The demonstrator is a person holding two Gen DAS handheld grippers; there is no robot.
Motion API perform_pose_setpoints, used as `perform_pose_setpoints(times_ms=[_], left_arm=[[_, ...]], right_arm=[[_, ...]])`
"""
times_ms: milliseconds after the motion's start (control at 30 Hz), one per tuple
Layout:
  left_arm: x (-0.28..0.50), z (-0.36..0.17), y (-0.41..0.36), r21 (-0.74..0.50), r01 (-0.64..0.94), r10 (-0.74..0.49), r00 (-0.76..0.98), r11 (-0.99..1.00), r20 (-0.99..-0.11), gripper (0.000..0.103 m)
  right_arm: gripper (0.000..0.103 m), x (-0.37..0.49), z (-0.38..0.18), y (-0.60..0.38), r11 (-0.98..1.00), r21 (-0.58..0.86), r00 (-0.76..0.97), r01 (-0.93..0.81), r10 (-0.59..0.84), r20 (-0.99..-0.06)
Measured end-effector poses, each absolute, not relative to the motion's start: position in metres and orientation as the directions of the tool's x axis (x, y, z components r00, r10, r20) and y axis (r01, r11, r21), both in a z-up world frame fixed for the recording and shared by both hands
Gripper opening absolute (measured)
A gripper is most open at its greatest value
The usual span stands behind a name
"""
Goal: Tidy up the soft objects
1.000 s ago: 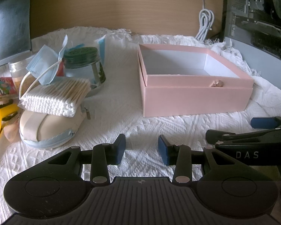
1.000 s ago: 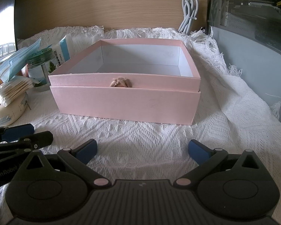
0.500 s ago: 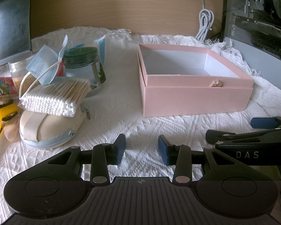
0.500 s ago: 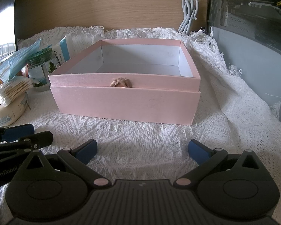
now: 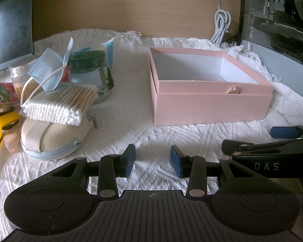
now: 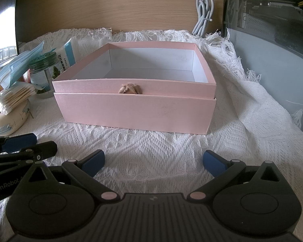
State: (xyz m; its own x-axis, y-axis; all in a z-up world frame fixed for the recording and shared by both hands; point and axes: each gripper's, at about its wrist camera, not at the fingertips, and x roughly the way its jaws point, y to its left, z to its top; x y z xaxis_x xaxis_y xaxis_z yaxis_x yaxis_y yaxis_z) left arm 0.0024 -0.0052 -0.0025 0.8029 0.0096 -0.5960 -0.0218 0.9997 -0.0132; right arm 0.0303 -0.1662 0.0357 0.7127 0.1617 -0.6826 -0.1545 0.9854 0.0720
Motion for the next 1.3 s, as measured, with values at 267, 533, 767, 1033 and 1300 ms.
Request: perform_pose_setpoints(times_ms=[267, 533, 767, 1033, 1300], left_arm=[[0.002, -0.003, -0.005, -0.014, -0.022, 0.009, 0.803, 1.0, -0.596, 0.043], [0.002, -0.002, -0.005, -0.015, -0.022, 0.009, 0.803, 1.0, -0.596, 0.044], [0.003, -0.001, -0.005, -0.009, -0.021, 0.011, 0.803, 1.0, -0.596, 0.044], [0.003, -0.001, -0.005, -0.009, -0.021, 0.011, 0.803, 1.0, -0.596, 0.044], [0.0, 0.001, 0.005, -0.083, -0.013, -0.039, 0.805, 0.996, -0.592, 0.043]], right_arm=[[0.103, 0.03, 0.034, -0.165, 0.986, 0.068, 0.717, -0.155, 0.16, -0.679], [0.103, 0.03, 0.033, -0.165, 0.986, 0.067, 0.726, -0.156, 0.16, -0.669], [0.103, 0.03, 0.033, -0.165, 0.985, 0.067, 0.728, -0.156, 0.16, -0.667], [0.103, 0.03, 0.031, -0.165, 0.985, 0.066, 0.731, -0.157, 0.16, -0.663], [0.103, 0.035, 0.031, -0.167, 0.977, 0.065, 0.713, -0.202, 0.192, -0.674]])
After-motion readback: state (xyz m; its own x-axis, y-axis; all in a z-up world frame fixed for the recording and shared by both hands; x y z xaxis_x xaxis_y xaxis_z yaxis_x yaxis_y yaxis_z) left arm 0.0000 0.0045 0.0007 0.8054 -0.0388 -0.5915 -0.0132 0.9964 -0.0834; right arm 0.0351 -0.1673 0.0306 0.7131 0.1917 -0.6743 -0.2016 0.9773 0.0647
